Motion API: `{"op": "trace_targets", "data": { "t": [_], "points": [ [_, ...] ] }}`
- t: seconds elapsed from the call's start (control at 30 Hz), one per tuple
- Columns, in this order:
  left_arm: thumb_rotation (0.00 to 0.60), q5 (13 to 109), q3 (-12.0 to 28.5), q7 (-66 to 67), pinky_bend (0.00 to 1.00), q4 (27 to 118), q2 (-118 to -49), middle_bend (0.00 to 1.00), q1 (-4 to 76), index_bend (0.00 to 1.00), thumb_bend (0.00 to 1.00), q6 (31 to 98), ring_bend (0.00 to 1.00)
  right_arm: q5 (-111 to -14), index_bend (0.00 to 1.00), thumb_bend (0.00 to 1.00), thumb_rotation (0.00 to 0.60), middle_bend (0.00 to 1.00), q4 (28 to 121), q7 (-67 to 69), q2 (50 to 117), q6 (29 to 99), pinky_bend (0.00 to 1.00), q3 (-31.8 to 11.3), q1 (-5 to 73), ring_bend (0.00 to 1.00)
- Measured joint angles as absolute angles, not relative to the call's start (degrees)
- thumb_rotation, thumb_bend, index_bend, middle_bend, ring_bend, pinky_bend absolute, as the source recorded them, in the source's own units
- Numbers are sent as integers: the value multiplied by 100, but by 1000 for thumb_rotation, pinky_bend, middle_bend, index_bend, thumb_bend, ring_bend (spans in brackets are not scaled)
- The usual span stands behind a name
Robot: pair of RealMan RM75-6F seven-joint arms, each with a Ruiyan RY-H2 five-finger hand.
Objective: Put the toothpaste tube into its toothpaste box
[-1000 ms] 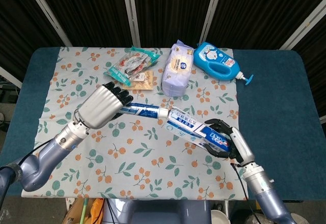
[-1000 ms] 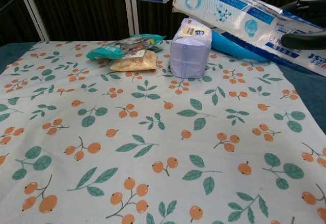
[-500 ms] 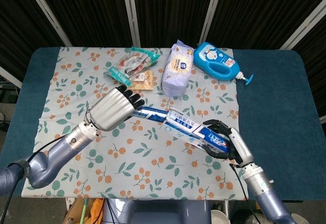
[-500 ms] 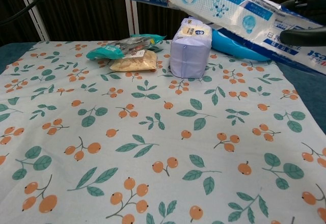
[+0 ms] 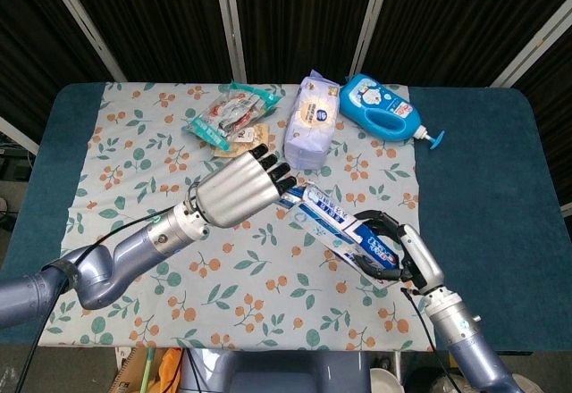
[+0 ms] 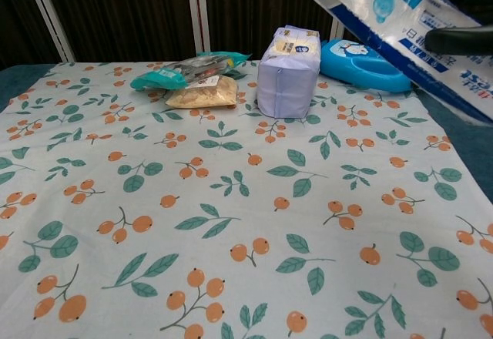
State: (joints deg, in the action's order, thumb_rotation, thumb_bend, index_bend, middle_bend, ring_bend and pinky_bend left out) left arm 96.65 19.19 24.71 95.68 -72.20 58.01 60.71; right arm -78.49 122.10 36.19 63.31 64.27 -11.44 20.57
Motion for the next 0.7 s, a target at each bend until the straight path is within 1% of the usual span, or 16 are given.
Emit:
{"op": "trace_targets", "data": {
  "t": [0.2, 0.3, 0.4, 0.47, 0.57, 0.7],
  "points": [
    [600, 9907, 2008, 2643, 621, 9513, -7243, 603, 6091, 573, 431, 5982, 589, -8127, 296, 324, 600, 458, 12192, 4108, 6301, 6517, 335, -1175, 2027, 433],
    [600, 10029, 2114, 2734, 586, 9430, -7231, 543, 6259, 523, 410, 5976, 533, -8322, 296, 324, 600, 458, 12155, 4347, 6291, 6576, 335, -1173, 2013, 433],
    [600, 10087, 2245, 2829, 537, 9357, -7212, 486, 6417, 468, 351, 5967, 475, -8501, 296, 324, 600, 458, 12112, 4567, 6299, 6643, 336, -1159, 2004, 433],
    [600, 10089, 2324, 2880, 469, 9341, -7204, 414, 6500, 419, 286, 5953, 408, -8621, 296, 324, 600, 458, 12087, 4700, 6316, 6705, 336, -1143, 1994, 433],
    [600, 10052, 2417, 2996, 386, 9342, -7198, 314, 6588, 352, 214, 5932, 319, -8769, 296, 324, 600, 458, 12070, 4848, 6371, 6834, 335, -1125, 1979, 433],
    [600, 9972, 2522, 3252, 339, 9374, -7235, 244, 6653, 273, 120, 5969, 256, -8904, 296, 324, 600, 458, 12077, 4936, 6461, 7025, 338, -1122, 1955, 433]
  ]
}}
